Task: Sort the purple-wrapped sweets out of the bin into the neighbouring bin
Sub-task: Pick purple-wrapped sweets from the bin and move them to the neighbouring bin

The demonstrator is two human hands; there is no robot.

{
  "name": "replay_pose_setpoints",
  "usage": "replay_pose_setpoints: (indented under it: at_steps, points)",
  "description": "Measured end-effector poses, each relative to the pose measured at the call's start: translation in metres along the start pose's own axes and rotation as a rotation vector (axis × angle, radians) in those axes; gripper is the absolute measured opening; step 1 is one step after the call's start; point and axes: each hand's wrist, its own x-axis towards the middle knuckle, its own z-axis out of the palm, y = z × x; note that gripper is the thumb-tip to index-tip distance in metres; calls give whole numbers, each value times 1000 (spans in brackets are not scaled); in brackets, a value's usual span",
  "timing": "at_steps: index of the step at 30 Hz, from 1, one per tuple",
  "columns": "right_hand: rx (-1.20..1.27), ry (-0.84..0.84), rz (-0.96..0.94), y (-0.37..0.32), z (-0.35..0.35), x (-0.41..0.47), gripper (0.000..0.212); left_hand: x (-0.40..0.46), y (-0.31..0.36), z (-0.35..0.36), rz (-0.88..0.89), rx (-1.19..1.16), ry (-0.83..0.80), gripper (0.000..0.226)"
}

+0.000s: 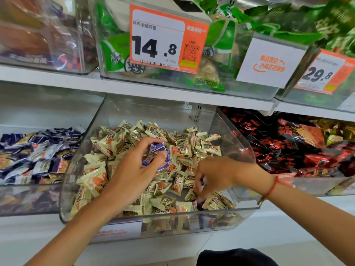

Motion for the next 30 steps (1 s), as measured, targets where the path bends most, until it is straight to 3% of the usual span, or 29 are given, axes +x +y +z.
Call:
replay_pose_setpoints:
  at_steps: [4,7,12,20,26,30]
  points:
    - [166,-176,-53,5,14,5,46,0,-2,0,10,51,-11,42]
    - [128,-195,-73,0,27,13,57,-1,-1,1,0,55,-15,43]
    - [117,-26,-99,-5,27,24,37,0,0,2,0,8,7,17]
    - [139,328,15,12,18,34,15,2,0,2,28,2,-3,18]
    - [775,363,-27,16,3,-5,24,1,-2,0,37,52,-8,19]
    - [985,320,-73,-13,6,-12,21,-6,10,-4,100,64,-27,24]
